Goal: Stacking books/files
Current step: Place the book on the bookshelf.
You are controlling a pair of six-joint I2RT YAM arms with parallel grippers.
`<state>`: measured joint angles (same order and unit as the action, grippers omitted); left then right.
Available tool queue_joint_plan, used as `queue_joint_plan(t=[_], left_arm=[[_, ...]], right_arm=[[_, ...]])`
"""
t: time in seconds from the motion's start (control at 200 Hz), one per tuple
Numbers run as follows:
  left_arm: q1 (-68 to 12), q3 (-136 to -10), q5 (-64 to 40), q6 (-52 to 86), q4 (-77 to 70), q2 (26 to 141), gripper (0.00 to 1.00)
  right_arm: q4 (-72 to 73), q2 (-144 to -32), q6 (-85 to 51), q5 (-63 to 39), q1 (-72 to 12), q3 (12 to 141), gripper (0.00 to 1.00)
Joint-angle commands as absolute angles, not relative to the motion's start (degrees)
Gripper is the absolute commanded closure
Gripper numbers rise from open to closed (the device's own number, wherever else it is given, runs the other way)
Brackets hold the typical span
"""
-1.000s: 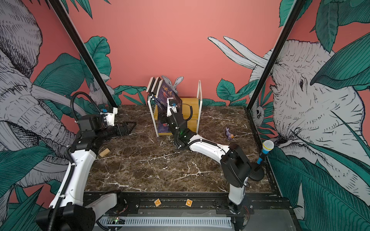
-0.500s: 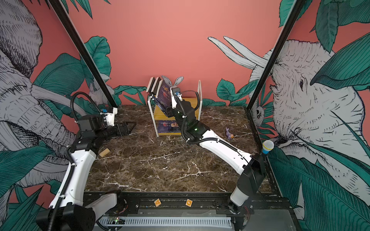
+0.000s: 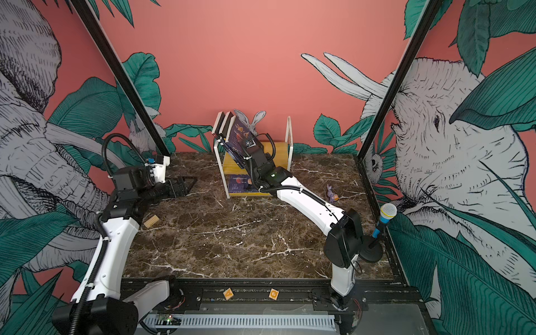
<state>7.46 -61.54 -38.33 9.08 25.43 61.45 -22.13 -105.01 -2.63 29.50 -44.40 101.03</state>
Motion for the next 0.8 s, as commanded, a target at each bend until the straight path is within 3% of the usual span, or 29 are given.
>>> queue_joint_plan(t=[0.0,0.795], left_arm=[[7.30,-61.55,-37.85,7.99,26.19,59.73,0.01],[7.37,-61.96,-38.31,7.91,26.63,60.05,0.01]], right_arm=[[-22.32,-103.66,-6.52,25.93,-40.73,99.29,1.00],[-20.25,-114.66,-10.22,12.46,-38.48,105.60,1.00]])
